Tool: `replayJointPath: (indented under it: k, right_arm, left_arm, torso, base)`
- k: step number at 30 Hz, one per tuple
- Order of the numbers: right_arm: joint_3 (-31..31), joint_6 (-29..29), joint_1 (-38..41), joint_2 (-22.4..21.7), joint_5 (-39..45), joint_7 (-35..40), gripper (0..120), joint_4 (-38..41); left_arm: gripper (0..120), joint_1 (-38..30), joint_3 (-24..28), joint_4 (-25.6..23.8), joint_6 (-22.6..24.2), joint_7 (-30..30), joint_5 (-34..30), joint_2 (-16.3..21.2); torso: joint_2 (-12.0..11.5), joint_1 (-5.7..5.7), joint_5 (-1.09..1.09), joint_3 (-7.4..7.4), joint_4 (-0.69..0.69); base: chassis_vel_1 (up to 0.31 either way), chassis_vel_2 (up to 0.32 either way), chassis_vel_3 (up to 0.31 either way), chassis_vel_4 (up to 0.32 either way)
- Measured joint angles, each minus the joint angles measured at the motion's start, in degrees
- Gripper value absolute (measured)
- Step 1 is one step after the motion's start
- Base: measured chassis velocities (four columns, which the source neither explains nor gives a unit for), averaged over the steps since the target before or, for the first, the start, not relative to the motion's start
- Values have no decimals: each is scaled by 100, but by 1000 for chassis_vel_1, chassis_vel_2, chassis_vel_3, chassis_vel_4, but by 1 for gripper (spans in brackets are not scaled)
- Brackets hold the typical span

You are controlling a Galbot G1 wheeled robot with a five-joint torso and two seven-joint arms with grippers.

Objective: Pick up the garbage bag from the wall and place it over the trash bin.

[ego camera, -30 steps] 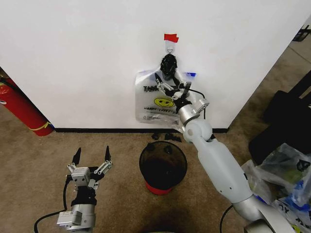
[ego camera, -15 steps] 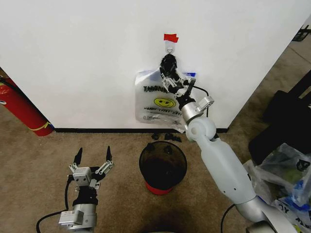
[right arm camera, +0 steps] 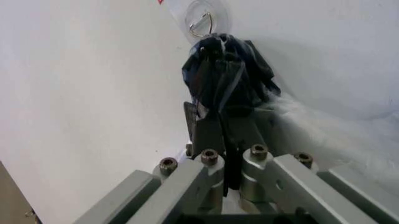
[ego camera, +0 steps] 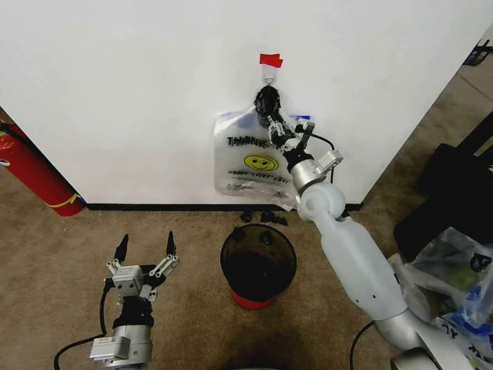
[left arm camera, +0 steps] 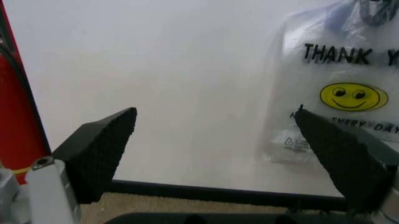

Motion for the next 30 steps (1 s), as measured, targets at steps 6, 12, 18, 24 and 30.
replayJointPath:
  k: [6,12,18,24,30]
  right_arm:
    - [20,-9,-108,-109,20,23,0,197]
    - [108,-62,-495,-309,-34,23,0,649]
    - [246,-68,-1124,-488,-162,10,0,1073]
    - [410,-68,-1743,-536,-362,-30,0,1445]
    - [604,-50,-2423,-615,-699,-108,0,1895]
  left_arm:
    - [100,8,3,-20,-4,-2,-1,-17]
    - [100,13,24,-21,-5,-12,5,-36]
    - [100,2,73,-22,-4,-18,9,-28]
    - [100,-1,105,-27,-3,-21,9,-10]
    - [100,-13,127,-27,-4,-23,8,24]
  torso:
    - [0,0,0,0,0]
    - [0,0,0,0,0]
    - [0,0,0,0,-1]
    - [0,0,1,0,-1]
    - [0,0,0,0,0]
  base:
    - [0,0,0,0]
    - [0,0,0,0]
    - [0,0,0,0]
    - [0,0,0,0]
    - [0,0,0,0]
